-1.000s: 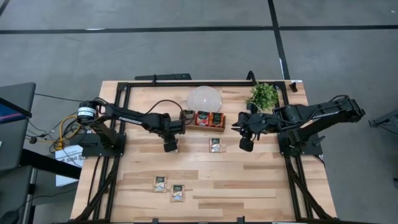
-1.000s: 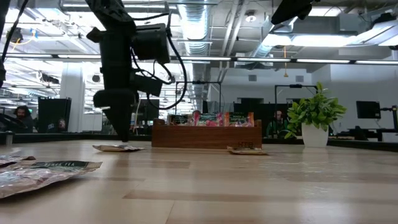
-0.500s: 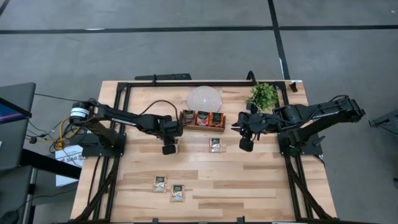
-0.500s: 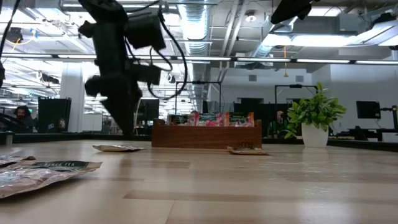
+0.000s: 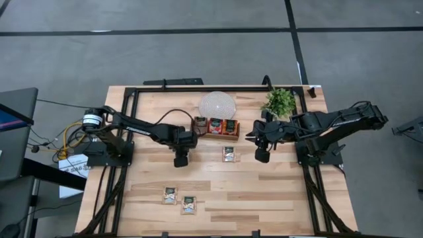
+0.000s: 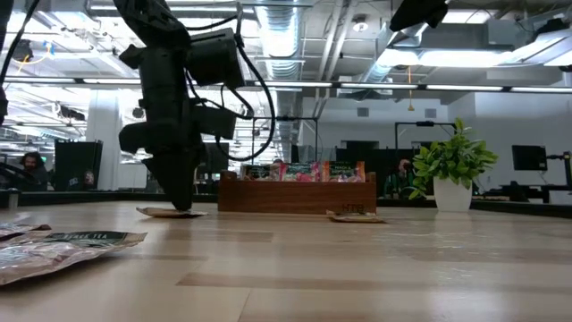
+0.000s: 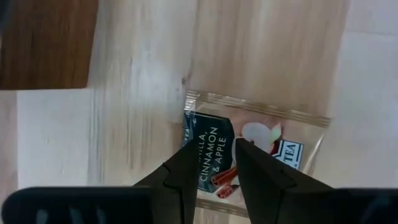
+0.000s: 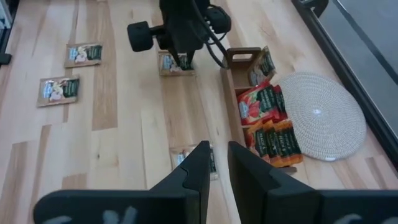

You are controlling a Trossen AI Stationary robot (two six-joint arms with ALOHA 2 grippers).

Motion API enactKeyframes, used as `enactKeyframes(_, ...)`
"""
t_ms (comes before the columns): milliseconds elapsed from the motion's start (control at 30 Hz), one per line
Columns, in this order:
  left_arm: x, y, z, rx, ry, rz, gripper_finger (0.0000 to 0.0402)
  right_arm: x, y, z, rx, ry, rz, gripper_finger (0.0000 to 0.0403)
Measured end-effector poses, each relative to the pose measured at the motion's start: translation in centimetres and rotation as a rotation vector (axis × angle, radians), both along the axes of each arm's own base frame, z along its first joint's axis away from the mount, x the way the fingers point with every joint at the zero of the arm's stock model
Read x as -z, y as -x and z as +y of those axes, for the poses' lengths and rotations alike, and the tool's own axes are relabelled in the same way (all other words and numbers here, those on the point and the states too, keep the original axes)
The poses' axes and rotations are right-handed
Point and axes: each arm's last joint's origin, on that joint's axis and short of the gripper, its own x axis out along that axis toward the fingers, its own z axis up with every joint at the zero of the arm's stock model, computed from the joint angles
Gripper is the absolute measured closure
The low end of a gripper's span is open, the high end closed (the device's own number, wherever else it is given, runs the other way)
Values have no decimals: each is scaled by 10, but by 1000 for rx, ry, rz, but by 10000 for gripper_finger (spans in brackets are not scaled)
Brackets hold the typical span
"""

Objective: Pick & Place Tea
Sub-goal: Put the brown tea bag into the left compartment of the wooden organizer

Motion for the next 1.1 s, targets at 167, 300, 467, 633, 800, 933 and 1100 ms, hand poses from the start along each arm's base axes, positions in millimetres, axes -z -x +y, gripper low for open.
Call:
enactKeyframes(167, 0, 0, 0, -34, -3, 0, 303, 0, 0, 0, -4, -1, 0, 353)
enactKeyframes(300, -8, 4, 0, -70, 22, -12, 303, 0, 0, 0, -3, -1, 0, 353)
enactKeyframes(467, -15, 6, 1, -70, 14, -16, 303, 0, 0, 0, -3, 0, 1, 353)
enactKeyframes(633, -11, 5, 5, -46, -19, -4, 303, 0, 0, 0, -2, -1, 0, 353)
enactKeyframes(800, -2, 4, 10, -36, -25, 22, 303, -1, -1, 0, 0, -8, -8, 353)
enactKeyframes(933, 7, 2, 11, -23, -5, 57, 303, -1, -1, 0, -3, -12, -11, 353)
enactKeyframes(1100, 17, 0, 11, -15, 35, 93, 303, -1, -1, 1, -18, -28, -10, 353)
